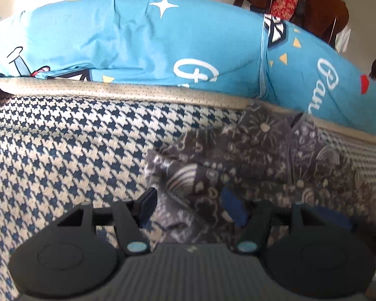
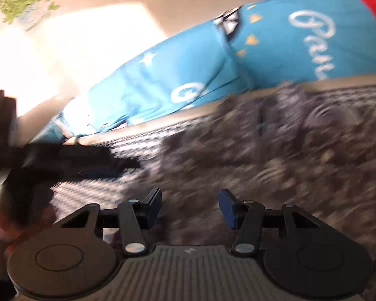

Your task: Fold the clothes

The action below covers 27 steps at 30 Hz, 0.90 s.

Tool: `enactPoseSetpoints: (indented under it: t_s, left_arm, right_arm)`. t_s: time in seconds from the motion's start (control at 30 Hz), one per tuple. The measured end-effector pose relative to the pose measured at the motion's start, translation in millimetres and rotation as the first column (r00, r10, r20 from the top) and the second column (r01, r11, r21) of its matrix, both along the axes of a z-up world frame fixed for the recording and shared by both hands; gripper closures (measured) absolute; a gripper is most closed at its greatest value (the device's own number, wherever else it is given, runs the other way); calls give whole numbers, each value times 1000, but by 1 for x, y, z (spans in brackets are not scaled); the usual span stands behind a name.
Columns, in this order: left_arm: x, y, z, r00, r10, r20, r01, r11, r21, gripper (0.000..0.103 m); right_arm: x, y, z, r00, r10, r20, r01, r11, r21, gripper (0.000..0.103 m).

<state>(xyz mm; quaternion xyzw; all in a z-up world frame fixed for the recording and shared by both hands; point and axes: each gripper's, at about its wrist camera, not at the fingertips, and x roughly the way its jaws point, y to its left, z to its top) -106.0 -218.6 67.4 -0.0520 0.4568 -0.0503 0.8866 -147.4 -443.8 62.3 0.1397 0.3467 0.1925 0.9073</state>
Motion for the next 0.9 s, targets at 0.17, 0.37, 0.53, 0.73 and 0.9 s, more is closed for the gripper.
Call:
enactPoseSetpoints:
  t_s: [0.17,0.37,0.53,0.73,0.9]
  left_arm:
    - [-17,-18,-8,998,-63,-10,64,994,92,36]
    - [-13,-21,-20,996,-67,-59,73,992,107,36]
    - [-13,-22,-21,995,-78,-64,85,989,124,32]
    - [-10,-19,-25,993,-80,-86,90,988,127,30]
    - [-11,-16,-24,993,-83,-86,93,989,118,30]
  right_arm:
    - [17,-23,-6,998,-54,12,54,996,-66,51]
    - [27,-26,-18,998,-56,18,58,991,-124,42]
    - [31,-15,-29,999,-36,17,38,982,-183,41]
    - [26,8,-35,997,31,67,-7,942,-334,66]
    - [24,11,-29,995,18,97,17,936,-353,96]
